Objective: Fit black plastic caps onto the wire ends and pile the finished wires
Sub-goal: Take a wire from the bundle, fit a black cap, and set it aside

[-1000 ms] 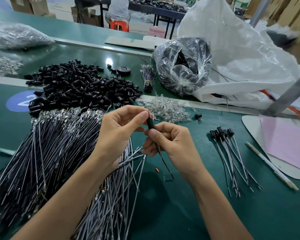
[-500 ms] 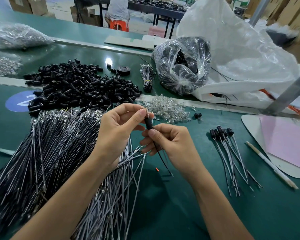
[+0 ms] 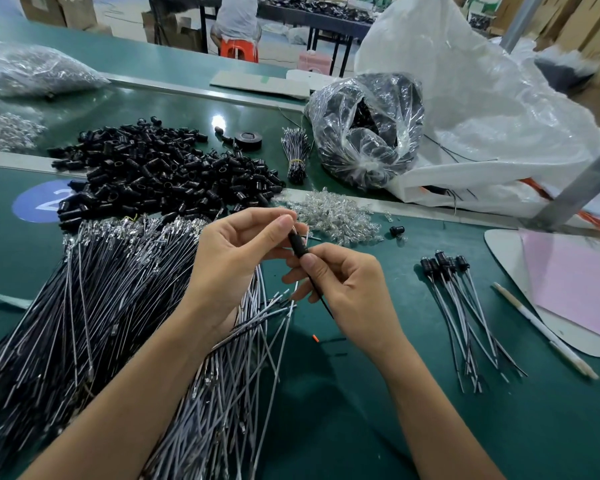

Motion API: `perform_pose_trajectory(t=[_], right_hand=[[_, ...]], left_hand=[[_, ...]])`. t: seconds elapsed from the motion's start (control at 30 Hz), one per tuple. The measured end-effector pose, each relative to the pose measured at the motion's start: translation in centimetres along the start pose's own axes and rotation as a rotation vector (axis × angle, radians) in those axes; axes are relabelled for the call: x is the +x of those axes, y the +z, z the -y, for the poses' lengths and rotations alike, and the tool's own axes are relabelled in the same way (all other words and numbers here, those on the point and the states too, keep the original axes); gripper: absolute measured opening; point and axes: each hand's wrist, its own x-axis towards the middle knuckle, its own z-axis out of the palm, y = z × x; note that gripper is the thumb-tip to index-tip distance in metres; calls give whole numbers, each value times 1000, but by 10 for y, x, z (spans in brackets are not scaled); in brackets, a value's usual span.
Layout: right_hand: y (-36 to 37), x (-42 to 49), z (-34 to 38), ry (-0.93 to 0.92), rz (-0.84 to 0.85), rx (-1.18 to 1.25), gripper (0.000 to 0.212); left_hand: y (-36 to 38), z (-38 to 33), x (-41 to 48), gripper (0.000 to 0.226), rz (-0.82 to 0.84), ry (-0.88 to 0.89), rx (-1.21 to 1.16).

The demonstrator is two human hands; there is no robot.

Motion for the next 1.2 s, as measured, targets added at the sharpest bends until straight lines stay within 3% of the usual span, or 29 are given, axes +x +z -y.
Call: perform_pose_trajectory(t=[0.8,0.97,1.2], right_hand=[[-2,2,-4,50,111,139,21],[-1,0,-3,0,41,112,11],[0,-1,-8,-83,-80,11,10]], left_hand=[[-3,2,2,24,41,11,-6],[0,5,0,12,24,61,-9],[6,9,-4,13,-28,113,-1]])
